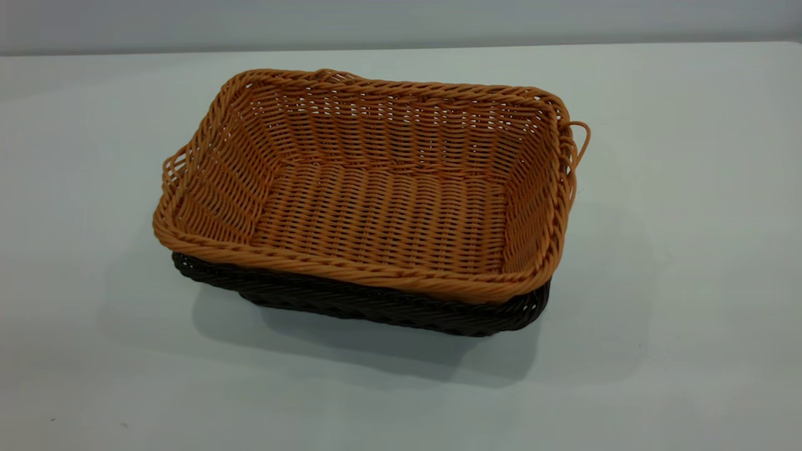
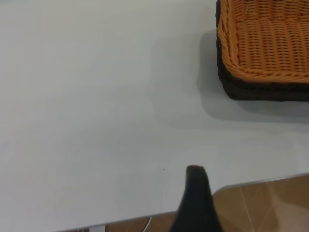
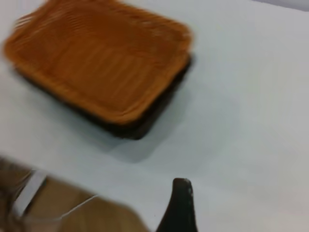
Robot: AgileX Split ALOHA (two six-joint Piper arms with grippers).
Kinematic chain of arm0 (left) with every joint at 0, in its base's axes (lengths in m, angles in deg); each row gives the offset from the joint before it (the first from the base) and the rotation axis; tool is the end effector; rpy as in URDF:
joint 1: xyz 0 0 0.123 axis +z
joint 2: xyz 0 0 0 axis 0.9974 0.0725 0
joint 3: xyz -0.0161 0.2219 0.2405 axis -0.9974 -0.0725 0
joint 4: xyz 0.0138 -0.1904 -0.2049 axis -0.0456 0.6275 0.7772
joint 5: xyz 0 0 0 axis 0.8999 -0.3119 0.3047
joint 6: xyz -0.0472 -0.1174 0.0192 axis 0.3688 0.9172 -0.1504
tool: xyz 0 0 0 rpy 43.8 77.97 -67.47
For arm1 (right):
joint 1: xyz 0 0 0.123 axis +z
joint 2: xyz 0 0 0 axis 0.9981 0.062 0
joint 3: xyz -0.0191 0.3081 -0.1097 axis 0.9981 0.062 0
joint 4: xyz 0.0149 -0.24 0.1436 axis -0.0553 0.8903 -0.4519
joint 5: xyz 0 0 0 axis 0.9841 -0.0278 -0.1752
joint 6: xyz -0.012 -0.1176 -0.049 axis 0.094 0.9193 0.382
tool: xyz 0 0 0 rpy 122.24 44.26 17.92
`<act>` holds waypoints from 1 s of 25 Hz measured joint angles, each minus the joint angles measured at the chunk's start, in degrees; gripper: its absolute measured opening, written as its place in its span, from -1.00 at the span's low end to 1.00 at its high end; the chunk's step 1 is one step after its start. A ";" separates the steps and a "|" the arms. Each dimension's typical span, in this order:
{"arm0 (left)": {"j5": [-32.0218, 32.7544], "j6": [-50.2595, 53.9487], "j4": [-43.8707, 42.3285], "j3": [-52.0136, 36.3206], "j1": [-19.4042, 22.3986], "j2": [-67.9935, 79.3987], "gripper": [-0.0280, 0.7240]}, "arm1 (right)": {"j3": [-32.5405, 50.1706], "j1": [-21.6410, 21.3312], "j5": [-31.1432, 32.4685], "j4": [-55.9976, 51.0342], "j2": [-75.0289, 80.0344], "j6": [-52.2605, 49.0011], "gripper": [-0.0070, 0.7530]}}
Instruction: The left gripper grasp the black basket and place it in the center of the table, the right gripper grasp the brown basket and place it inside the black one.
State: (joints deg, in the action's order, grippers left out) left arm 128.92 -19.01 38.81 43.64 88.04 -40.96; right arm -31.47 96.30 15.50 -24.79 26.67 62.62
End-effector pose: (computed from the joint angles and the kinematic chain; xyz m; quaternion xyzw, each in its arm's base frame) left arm 0.0051 -0.0197 0.2640 0.0615 0.8673 -0.0358 0.4926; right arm 0.0021 0.0280 0.2578 -0.1640 0.8614 0.1134 0.4672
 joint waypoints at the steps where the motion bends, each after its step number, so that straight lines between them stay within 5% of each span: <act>1: 0.00 0.14 0.00 0.00 0.00 0.00 0.43 | 0.00 -2.50 0.00 0.00 -0.12 0.00 0.55; 7: -0.04 0.13 -0.05 0.00 0.00 0.00 0.43 | 0.00 -16.72 0.13 -0.43 -1.29 0.00 0.55; 11: -0.04 0.13 -0.05 0.00 0.00 0.00 0.43 | 0.00 -20.58 0.17 -0.28 -1.29 -0.06 0.55; 16: -0.04 0.13 -0.05 0.00 0.00 0.00 0.43 | 0.05 -19.71 0.17 2.83 -1.29 -4.61 0.55; 25: -0.06 0.13 -0.05 0.00 0.00 0.00 0.43 | 0.05 -8.31 0.03 6.58 -1.29 -9.74 0.55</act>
State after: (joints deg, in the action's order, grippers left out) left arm 128.86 -18.87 38.76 43.64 88.04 -40.96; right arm -31.43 87.99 15.54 -18.21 25.38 52.87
